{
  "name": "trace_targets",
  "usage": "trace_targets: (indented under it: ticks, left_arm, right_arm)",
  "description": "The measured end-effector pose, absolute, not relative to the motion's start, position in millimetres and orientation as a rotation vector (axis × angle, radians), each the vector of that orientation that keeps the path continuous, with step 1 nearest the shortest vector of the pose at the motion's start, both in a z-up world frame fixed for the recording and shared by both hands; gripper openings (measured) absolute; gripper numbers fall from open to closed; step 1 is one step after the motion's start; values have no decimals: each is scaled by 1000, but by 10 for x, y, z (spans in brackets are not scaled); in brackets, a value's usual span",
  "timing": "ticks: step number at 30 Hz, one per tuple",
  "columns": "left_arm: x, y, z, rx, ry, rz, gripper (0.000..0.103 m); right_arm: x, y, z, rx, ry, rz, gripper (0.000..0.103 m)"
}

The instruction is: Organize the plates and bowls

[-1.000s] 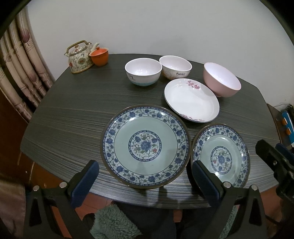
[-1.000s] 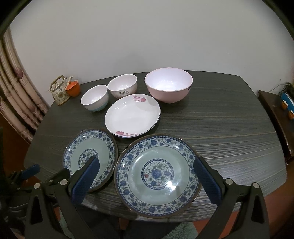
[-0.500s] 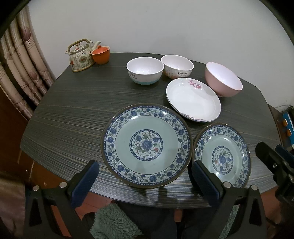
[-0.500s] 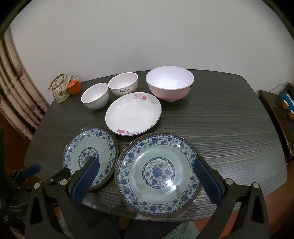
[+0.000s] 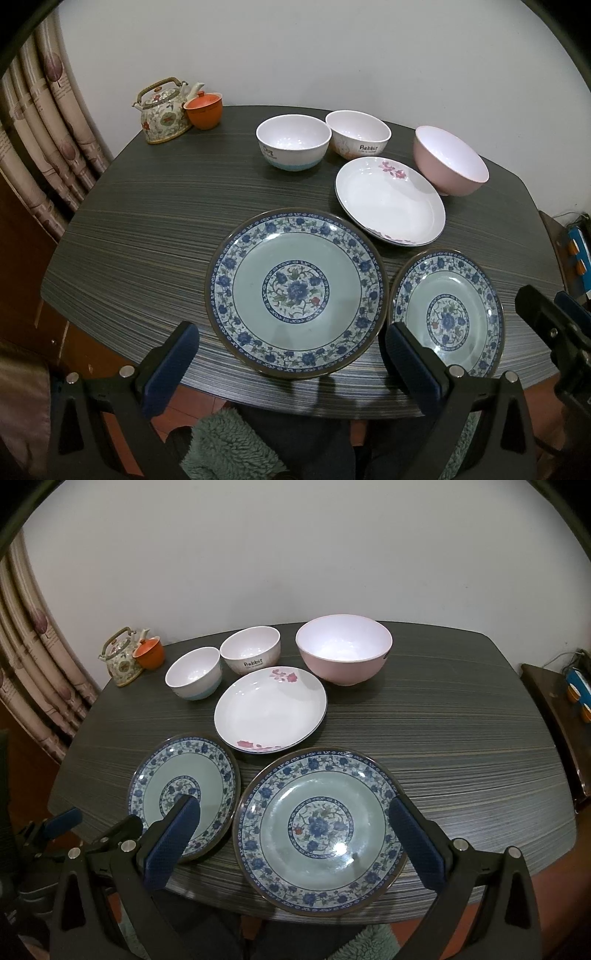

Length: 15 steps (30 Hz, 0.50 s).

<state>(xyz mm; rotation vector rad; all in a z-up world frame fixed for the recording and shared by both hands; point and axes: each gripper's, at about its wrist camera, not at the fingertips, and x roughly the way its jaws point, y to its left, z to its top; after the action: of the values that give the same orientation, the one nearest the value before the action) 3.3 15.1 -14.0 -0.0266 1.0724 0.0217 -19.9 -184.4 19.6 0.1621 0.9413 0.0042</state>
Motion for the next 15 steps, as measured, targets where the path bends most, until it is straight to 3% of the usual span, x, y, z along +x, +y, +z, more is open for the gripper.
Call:
trace_targets:
  ticks: [15]
  left_arm:
    - [40, 180, -112, -22, 1078, 25, 103]
  right_arm:
    - [-194, -1848, 179, 166, 945, 5, 101]
